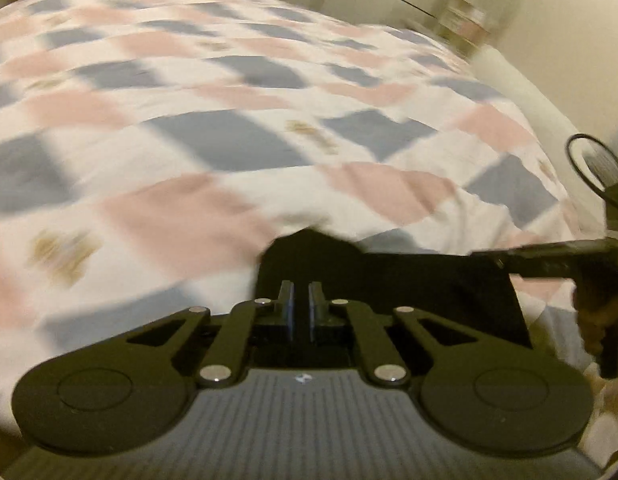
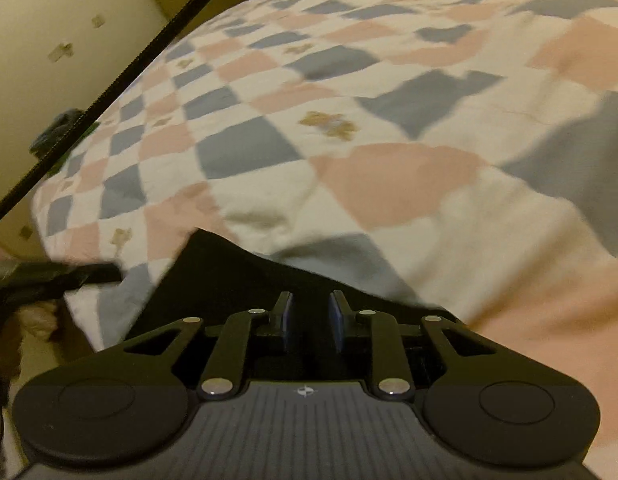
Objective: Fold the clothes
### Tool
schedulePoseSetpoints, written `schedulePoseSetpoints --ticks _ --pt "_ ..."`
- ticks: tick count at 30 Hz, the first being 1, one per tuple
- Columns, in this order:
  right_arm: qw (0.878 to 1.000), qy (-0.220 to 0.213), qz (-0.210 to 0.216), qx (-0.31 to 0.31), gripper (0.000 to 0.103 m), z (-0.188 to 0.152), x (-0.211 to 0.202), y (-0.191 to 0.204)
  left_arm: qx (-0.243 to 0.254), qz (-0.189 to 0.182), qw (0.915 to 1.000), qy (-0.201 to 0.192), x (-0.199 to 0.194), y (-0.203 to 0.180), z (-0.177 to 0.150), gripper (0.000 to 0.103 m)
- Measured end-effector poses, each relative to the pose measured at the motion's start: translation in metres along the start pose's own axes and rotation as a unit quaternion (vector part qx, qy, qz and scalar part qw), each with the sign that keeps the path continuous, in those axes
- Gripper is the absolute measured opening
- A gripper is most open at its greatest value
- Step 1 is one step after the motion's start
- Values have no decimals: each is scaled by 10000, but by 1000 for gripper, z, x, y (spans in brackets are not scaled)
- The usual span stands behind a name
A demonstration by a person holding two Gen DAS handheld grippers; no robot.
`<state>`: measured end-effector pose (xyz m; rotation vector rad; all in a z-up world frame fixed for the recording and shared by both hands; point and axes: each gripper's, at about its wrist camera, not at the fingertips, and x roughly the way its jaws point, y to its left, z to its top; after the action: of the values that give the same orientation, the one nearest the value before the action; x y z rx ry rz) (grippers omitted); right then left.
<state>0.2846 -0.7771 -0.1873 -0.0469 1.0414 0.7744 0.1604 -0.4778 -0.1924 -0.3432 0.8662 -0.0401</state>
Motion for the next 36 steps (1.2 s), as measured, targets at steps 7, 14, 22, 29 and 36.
schedulePoseSetpoints --ticks 7,14,22,29,36 --pt "9977 -247 -505 -368 20 -48 15 -26 101 -377 9978 543 81 20 9 3" --pt "9977 -494 -466 33 19 -51 17 -38 218 -411 9970 614 91 24 15 3" --pt "9915 -944 -753 493 33 -65 -51 8 684 -287 9969 272 0 2 -2 2" --pt "9874 -234 -1528 351 32 -121 -29 34 1277 -56 9872 953 21 -10 -53 4" --pt "9789 -691 -1792 696 34 -124 -65 61 1228 -141 9885 872 -11 -16 -50 6"
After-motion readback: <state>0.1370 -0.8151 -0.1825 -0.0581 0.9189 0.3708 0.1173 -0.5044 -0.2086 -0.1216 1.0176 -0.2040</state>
